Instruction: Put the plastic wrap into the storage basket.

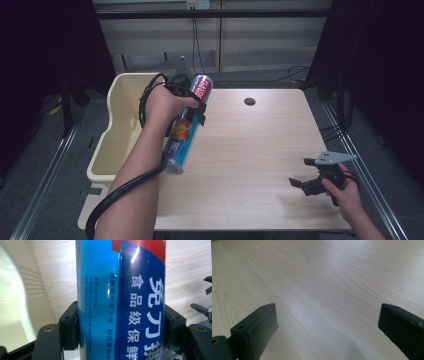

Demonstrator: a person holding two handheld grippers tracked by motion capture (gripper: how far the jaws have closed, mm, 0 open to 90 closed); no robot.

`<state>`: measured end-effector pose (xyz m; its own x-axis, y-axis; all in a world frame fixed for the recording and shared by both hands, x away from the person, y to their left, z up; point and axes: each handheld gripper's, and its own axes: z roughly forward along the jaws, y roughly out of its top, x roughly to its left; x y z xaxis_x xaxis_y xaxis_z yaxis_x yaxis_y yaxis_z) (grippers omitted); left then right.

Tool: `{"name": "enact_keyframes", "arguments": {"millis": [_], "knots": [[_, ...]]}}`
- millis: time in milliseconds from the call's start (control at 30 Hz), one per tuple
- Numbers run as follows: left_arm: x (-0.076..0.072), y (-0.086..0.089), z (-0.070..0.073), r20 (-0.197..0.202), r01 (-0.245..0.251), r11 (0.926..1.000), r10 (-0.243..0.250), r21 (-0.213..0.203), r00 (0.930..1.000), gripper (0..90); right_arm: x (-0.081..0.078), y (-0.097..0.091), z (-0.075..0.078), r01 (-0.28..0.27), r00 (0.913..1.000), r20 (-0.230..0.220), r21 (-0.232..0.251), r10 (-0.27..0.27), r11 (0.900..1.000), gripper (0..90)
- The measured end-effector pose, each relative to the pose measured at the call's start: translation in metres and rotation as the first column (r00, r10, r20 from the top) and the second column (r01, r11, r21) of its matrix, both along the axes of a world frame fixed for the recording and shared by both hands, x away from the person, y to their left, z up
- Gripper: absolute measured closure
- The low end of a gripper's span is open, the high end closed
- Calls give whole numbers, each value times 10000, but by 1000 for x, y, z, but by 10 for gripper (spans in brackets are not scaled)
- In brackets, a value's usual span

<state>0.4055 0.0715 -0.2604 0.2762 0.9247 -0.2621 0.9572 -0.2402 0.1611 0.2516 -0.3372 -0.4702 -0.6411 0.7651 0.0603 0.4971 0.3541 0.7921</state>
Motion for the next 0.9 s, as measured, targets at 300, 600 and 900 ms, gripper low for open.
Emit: {"name": "enact_keyframes", "arguments": {"millis": [300, 600, 900], "knots": [[-2, 12, 8, -9, -127, 9999, 127, 87, 9999, 322, -1, 1, 1, 3, 9999, -120, 28, -3, 10000, 20], [-3, 26, 16, 71, -340, 9991, 338, 246, 9994, 322, 0, 2, 0, -36, 9999, -94, -12, 36, 10000, 19], [-4, 36, 19, 127, -418, 9985, 414, 344, 9991, 322, 0, 1, 0, -49, 10000, -61, 43, 49, 10000, 20]]}}
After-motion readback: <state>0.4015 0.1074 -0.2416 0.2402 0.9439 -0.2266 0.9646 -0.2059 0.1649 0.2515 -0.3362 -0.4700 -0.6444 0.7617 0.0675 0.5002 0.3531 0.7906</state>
